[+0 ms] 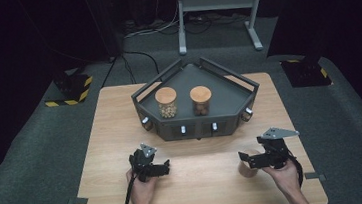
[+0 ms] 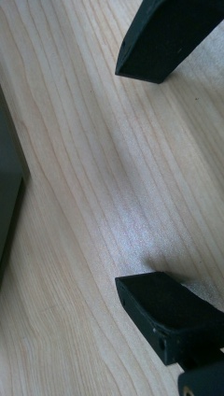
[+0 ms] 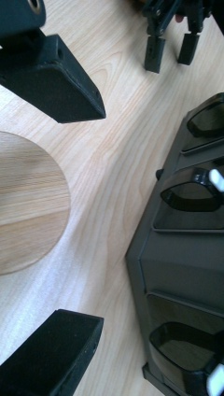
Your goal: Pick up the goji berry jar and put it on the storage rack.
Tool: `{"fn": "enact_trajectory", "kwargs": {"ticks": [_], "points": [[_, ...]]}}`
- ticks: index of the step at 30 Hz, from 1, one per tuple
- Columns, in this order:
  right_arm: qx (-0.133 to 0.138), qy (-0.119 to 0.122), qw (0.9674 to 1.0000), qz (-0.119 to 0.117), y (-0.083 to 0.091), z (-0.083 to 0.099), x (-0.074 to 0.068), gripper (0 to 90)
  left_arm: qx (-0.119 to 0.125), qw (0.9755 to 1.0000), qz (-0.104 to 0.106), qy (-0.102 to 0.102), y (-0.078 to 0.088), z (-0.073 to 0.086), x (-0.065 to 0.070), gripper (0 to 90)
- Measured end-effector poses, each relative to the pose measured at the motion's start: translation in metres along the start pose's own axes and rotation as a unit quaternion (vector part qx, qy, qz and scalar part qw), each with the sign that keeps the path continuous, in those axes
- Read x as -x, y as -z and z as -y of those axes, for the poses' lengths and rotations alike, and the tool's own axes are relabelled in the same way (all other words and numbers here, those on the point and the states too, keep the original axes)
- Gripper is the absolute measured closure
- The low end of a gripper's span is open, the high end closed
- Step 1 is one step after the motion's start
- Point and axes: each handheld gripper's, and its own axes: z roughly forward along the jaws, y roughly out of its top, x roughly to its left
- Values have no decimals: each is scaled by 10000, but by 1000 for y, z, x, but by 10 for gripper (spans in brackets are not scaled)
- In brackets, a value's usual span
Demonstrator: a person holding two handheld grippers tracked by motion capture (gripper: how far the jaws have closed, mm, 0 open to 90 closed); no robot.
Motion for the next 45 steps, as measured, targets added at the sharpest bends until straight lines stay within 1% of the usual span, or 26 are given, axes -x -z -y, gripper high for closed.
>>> {"fn": "enact_trajectory", "kwargs": {"ticks": [21, 29, 33, 37, 40, 42, 45], "points": [[-117, 63, 9999, -15, -6, 27, -6, 20, 0, 10000, 0, -1, 0, 0, 0, 21], [-197, 104, 9997, 56, -10, 35, -10, 23, -1, 10000, 0, -1, 0, 0, 0, 20], [-249, 75, 9996, 68, -12, 38, -10, 29, 1, 10000, 0, 0, 0, 0, 0, 21], [-235, 81, 9996, 98, -13, 40, -11, 38, 0, 10000, 0, 0, 0, 0, 0, 20], [-222, 120, 9995, 166, -15, 43, -14, 56, 0, 10000, 0, -1, 0, 0, 0, 21], [-195, 115, 9996, 149, -15, 45, -14, 62, 0, 10000, 1, 0, 0, 0, 0, 21], [-190, 149, 9995, 188, -16, 46, -16, 80, -1, 10000, 0, -1, 0, 0, 0, 21]]}}
